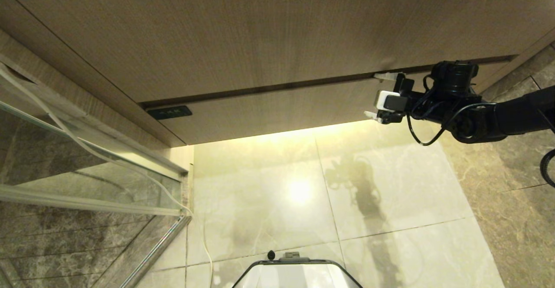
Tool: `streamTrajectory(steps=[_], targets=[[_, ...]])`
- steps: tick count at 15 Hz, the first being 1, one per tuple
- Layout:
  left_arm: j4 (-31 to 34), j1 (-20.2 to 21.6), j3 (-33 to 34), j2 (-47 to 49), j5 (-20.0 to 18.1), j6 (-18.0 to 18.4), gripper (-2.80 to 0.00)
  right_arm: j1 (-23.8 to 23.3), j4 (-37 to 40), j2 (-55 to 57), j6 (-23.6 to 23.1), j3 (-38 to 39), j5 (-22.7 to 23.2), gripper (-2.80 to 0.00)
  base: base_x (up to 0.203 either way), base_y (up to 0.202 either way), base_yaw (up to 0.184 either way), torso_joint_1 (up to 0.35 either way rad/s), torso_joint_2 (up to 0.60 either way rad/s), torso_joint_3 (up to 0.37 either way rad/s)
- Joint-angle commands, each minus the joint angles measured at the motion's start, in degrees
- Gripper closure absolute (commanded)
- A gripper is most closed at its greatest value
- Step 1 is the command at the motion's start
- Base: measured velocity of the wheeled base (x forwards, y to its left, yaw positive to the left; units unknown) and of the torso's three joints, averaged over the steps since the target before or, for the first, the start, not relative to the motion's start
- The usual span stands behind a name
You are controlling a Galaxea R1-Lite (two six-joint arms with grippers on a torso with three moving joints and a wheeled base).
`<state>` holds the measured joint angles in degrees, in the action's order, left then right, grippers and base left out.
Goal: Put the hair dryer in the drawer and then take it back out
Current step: Pull open the drawer
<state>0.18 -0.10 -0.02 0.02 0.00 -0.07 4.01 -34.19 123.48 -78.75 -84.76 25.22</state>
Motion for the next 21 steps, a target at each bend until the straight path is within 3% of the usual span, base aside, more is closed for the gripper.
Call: streamTrajectory(steps=[1,4,8,16,21], targets=[[-0.01,0.01,0.11,-0.02,0.00,-0.01,0.00,-0.06,-1.06,0.53,-0.53,-0.05,0.18,-2.80,0.000,0.000,0.000,0.000,0.00,0.000],[-0.01,0.01,0.03,-0.02,0.00,-0.01,0.00,-0.72,0.27,0.43,-0.44,0.57,-0.42,-2.80,0.000,0.000,0.000,0.000,0.00,0.000],[-0.01,0.01,0.11,-0.02,0.00,-0.01,0.00,-0.76,10.35,-1.14,3.97,0.41,-6.68,-2.80,0.000,0.000,0.000,0.000,0.00,0.000],[-0.01,0.01,0.05,-0.02,0.00,-0.01,0.00,-0.68,13.68,-2.34,8.11,0.91,-10.05,-2.80,0.000,0.000,0.000,0.000,0.00,0.000],[-0.01,0.01,0.11,-0.02,0.00,-0.01,0.00,-0.67,13.80,-7.53,8.21,3.57,-9.55,-2.80,0.000,0.000,0.000,0.000,0.00,0.000]])
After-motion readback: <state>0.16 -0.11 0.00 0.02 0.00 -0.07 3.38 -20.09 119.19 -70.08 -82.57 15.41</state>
